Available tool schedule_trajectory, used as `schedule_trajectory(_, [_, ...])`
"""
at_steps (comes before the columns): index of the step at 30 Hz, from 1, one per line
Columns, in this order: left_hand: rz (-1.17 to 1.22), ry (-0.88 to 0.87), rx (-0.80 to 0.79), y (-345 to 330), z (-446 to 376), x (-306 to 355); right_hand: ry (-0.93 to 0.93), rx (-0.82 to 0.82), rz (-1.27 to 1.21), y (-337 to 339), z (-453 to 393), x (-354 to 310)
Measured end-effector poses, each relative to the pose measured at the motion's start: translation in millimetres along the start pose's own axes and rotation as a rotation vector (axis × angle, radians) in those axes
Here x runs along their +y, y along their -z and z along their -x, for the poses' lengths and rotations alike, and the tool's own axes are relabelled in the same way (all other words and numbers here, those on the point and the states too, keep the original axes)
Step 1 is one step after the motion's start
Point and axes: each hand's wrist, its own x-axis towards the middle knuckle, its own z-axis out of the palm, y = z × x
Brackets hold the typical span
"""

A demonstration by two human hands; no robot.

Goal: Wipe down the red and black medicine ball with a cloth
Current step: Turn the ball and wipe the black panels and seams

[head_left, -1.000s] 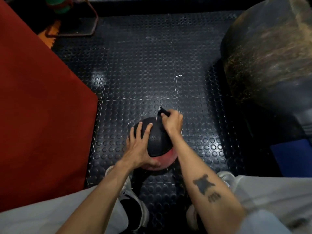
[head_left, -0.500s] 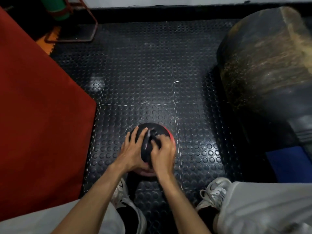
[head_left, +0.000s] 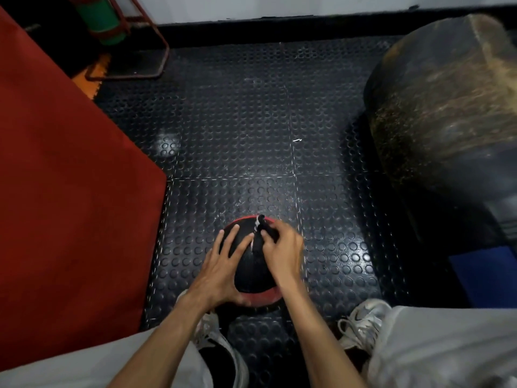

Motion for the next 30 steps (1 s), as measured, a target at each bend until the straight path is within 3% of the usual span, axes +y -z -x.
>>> schedule_trajectory(2, [0.013,-0.002,0.014,-1.1,0.0,4.1,-0.088,0.009,0.017,-5.6,-26.9,-3.1])
schedule_trajectory(5, [0.049,0.043,0.011,-1.6,-3.9,14.7,-0.25,-0.123,0.025,-1.8,-70.5,-3.3])
schedule_trajectory(12, [0.067,0.048,-0.072,20.6,-31.4,9.3,-0.085,0.05,-0.065,10.1,-1.8,2.9])
schedule_trajectory(17, [0.039,0.059,-0.049,11.5,-24.3,19.0,-0.286,-0.073,-0.025,13.1,-77.0,13.7])
schedule_trajectory(21, [-0.001,0.016,-0.151,30.4,-34.1,-0.3,-0.226,0.001,-0.069,11.3,-43.3,24.3])
schedule_trajectory(24, [0.048,0.12,-0.209,51.2,-44.8,0.0,-0.228,0.108,-0.056,6.7,-13.9,31.2])
schedule_trajectory(28, [0.497,0.423,-0.083,55.6,-58.6,19.8,-0.278,0.167,-0.095,-1.1,5.4,24.6])
schedule_trajectory(30, [0.399,0.44,-0.107,44.0,-58.7,18.6,-0.224,0.17,-0.145,-5.1,10.0,17.8])
